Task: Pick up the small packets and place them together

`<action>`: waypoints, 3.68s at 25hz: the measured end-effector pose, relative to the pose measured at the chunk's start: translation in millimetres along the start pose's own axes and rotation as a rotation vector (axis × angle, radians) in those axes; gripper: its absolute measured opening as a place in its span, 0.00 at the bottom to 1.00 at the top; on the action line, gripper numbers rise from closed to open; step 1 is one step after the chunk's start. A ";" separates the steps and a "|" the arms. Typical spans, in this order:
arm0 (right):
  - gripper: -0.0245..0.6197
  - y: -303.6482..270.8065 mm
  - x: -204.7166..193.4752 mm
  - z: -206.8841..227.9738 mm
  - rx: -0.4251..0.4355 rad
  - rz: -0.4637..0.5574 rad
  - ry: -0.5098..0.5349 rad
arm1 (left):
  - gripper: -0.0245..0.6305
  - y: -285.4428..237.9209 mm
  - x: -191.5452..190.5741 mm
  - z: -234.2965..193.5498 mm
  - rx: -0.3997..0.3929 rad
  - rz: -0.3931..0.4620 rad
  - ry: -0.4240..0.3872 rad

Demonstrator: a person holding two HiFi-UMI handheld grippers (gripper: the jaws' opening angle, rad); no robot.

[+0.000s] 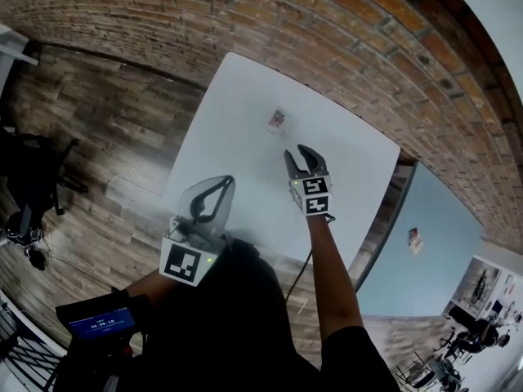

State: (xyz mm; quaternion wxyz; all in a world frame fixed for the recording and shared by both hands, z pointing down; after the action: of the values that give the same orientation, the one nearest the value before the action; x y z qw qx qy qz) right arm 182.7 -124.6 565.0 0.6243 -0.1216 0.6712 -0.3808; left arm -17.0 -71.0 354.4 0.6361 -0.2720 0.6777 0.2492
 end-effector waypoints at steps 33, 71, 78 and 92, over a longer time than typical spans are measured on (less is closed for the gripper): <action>0.36 -116.5 -33.8 25.7 -0.078 -0.157 -0.492 | 0.04 19.2 -22.2 -93.5 0.112 -0.059 0.090; 0.37 -112.7 -29.8 11.9 -0.002 -0.273 -0.356 | 0.04 23.2 -6.1 -75.8 0.056 -0.011 -0.039; 0.37 -85.4 2.3 -11.2 0.241 -0.387 0.560 | 0.04 23.1 -7.4 -72.0 0.037 0.000 -0.005; 0.39 -122.7 -57.0 -12.8 0.523 -0.766 1.417 | 0.04 43.4 -22.1 -92.3 0.115 -0.039 0.017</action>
State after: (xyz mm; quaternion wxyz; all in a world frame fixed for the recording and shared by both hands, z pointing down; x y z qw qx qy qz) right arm 143.3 -167.1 687.9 -0.1082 0.0752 0.7064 -0.6954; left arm -112.9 -101.4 382.2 0.6495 -0.2504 0.6910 0.1951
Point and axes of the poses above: the fingertips, and each gripper's own axes: y backward along the fingers, z to its right, x out of its top, the point moved 3 cm from there along y, backward along the fingers, and after that the axes turned 5 degrees about -y, right-handed, at the moved point
